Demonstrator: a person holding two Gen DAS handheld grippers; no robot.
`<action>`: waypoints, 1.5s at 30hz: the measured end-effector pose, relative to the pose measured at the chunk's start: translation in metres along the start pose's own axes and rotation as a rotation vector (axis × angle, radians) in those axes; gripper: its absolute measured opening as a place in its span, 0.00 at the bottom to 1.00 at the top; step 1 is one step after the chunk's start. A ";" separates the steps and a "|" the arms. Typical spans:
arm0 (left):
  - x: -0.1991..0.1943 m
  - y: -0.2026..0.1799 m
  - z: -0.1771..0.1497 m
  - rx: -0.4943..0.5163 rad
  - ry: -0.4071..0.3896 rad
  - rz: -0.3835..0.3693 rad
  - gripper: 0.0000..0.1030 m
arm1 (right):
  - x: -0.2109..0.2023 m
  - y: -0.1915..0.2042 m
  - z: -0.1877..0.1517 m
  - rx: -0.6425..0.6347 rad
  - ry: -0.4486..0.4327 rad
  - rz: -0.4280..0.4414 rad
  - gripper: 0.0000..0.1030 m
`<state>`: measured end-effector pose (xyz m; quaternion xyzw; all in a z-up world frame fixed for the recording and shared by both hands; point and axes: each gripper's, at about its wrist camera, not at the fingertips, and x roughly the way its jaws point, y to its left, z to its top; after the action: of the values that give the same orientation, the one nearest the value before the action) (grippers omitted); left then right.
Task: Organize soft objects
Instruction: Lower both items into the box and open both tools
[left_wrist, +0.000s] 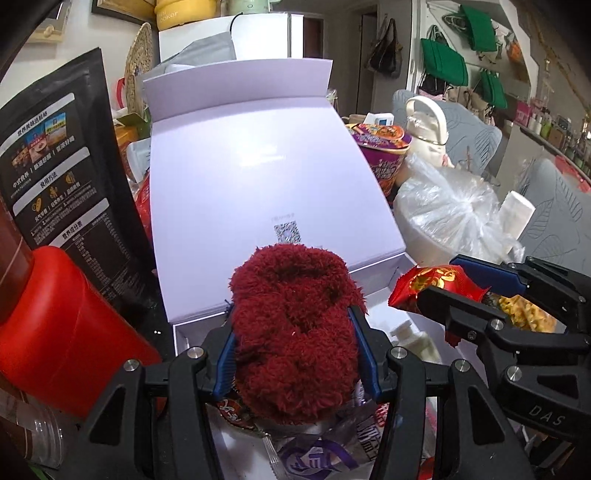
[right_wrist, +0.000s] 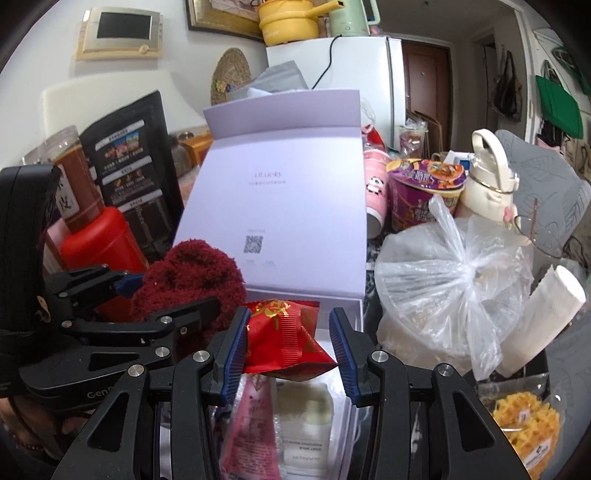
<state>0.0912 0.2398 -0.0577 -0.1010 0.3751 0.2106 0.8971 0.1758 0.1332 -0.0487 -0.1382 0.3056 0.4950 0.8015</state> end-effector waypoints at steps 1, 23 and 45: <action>0.002 0.000 -0.001 0.000 0.006 0.006 0.52 | 0.002 0.000 -0.001 -0.001 0.006 0.001 0.42; 0.031 0.005 -0.002 -0.005 0.116 0.060 0.69 | 0.040 -0.007 -0.016 0.028 0.140 0.004 0.42; 0.005 0.012 0.000 -0.049 0.130 0.105 0.81 | 0.001 -0.009 -0.010 0.054 0.101 -0.071 0.55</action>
<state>0.0892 0.2516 -0.0613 -0.1164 0.4321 0.2593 0.8559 0.1801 0.1244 -0.0577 -0.1518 0.3538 0.4504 0.8056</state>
